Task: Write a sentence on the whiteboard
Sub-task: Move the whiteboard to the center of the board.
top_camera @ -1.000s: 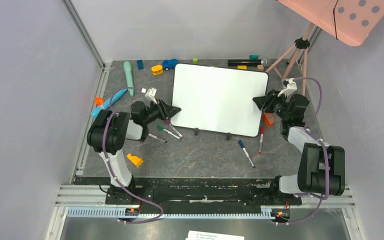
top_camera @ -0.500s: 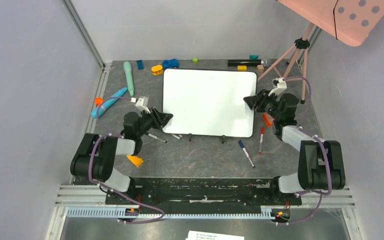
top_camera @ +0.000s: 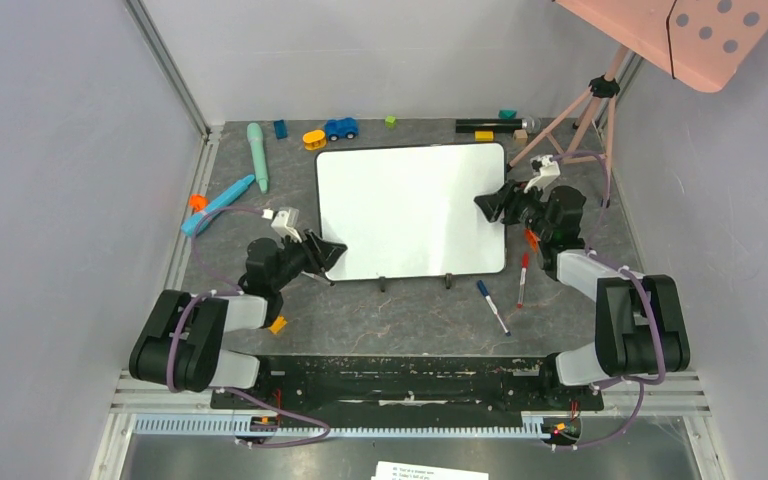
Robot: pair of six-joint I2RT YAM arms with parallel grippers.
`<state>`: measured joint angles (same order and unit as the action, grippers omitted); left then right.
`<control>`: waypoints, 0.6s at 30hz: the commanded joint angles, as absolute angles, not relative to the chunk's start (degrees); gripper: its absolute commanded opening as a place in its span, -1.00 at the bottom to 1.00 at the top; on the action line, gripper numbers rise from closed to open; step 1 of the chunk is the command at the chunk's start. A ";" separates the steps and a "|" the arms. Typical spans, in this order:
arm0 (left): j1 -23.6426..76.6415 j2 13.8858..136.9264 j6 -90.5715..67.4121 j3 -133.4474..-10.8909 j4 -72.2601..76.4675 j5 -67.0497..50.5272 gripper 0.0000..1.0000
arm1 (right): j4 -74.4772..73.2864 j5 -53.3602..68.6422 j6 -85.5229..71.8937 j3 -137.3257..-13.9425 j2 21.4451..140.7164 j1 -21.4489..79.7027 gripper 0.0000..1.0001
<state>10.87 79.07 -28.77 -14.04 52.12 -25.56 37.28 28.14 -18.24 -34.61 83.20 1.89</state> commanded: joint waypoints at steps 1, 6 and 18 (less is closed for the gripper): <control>12.04 76.97 -25.44 -13.95 51.33 -26.39 0.20 | 29.56 30.91 -13.68 -34.58 81.91 4.57 0.35; 12.04 74.13 -24.89 -15.34 45.61 -24.23 0.33 | 26.36 27.95 -12.22 -34.39 79.28 4.57 0.80; 12.04 62.04 -23.32 -11.04 41.90 -17.85 0.99 | 23.04 27.05 -12.07 -33.13 71.55 0.38 0.96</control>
<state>11.77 66.54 -27.66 -11.64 44.64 -20.97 24.08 26.68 -13.37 -32.99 75.29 2.24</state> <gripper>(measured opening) 0.993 0.979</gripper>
